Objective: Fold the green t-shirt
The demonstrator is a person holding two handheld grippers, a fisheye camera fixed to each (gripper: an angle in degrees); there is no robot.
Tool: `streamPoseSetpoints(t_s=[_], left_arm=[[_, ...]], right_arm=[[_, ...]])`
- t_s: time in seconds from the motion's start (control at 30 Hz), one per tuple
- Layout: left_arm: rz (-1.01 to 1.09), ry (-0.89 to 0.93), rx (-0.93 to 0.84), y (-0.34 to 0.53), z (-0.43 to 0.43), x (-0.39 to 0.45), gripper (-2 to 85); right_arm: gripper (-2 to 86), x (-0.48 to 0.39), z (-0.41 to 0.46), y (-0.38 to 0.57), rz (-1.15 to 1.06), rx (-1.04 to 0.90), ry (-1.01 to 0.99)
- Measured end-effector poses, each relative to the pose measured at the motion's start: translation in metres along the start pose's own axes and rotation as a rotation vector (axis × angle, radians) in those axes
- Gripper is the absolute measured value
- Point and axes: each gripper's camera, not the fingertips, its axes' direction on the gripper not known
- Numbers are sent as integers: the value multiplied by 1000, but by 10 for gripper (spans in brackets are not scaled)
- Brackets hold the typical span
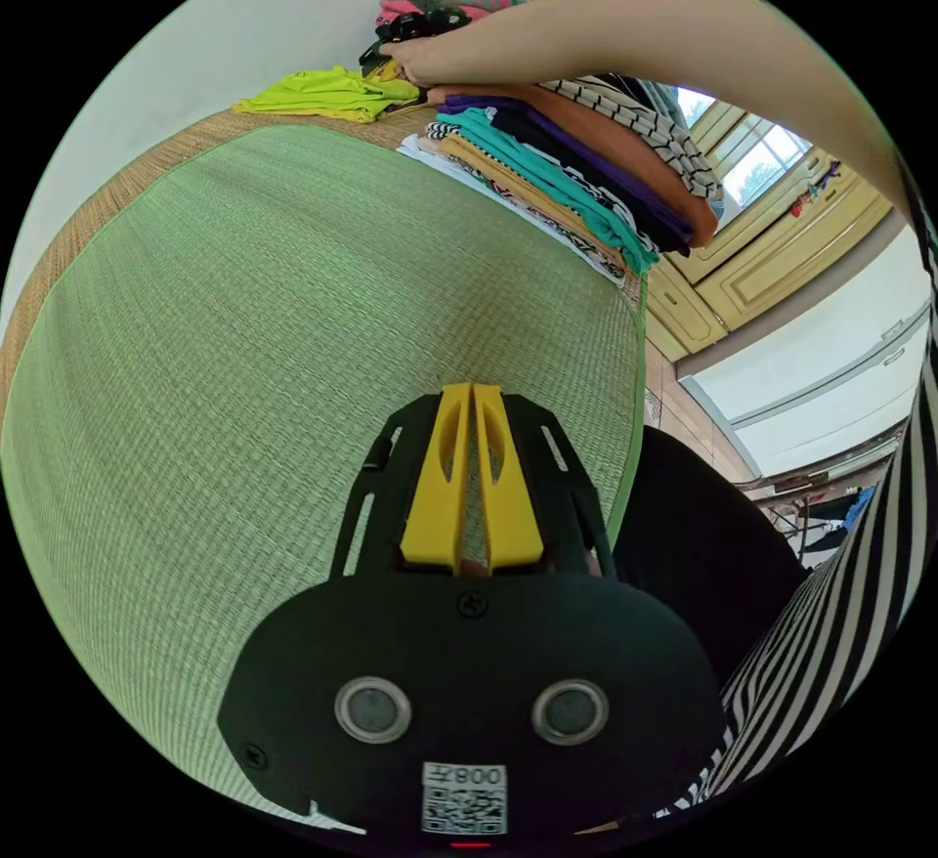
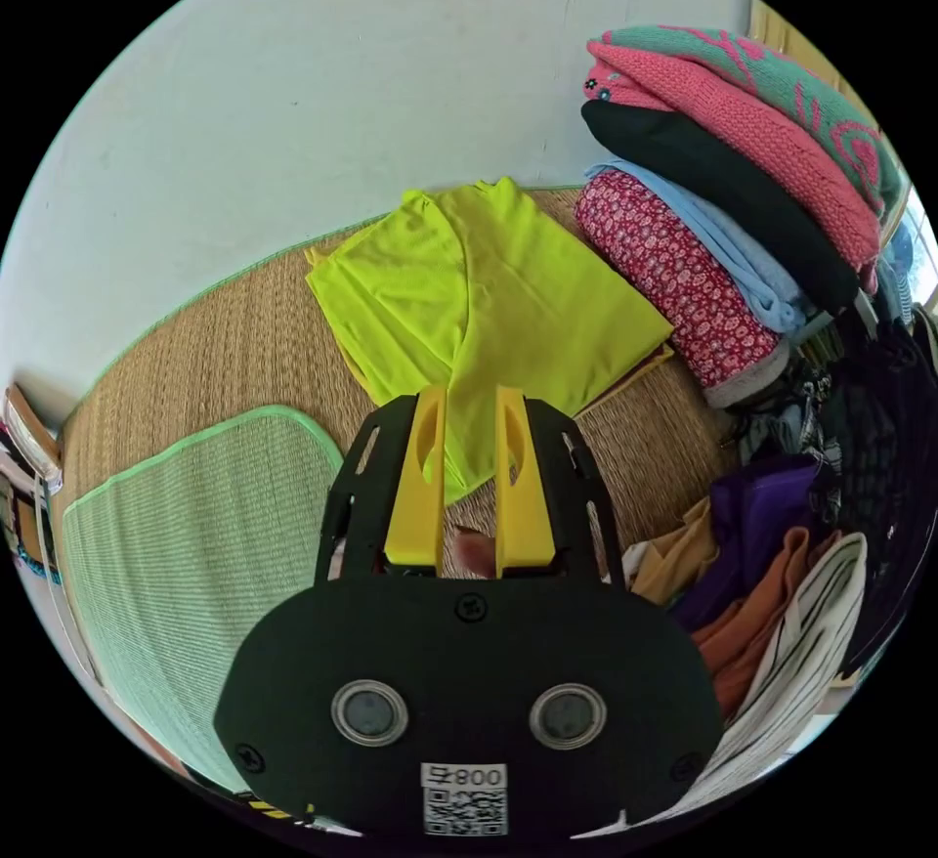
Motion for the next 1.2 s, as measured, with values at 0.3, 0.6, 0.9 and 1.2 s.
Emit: streamPoseSetpoints(t_s=[0.3, 0.6, 0.9, 1.2], left_arm=[[-6, 15, 4, 20, -35, -26, 3], [-133, 141, 86, 51, -90, -74, 3], [-458, 341, 390, 147, -209, -144, 24], [-770, 532, 562, 281, -262, -159, 81]], right_arm=[[15, 22, 72, -12, -32, -72, 88], [2, 47, 3, 43, -90, 16, -364], [2, 16, -119, 227, -376, -27, -674], [2, -6, -163, 435, -440, -277, -865]])
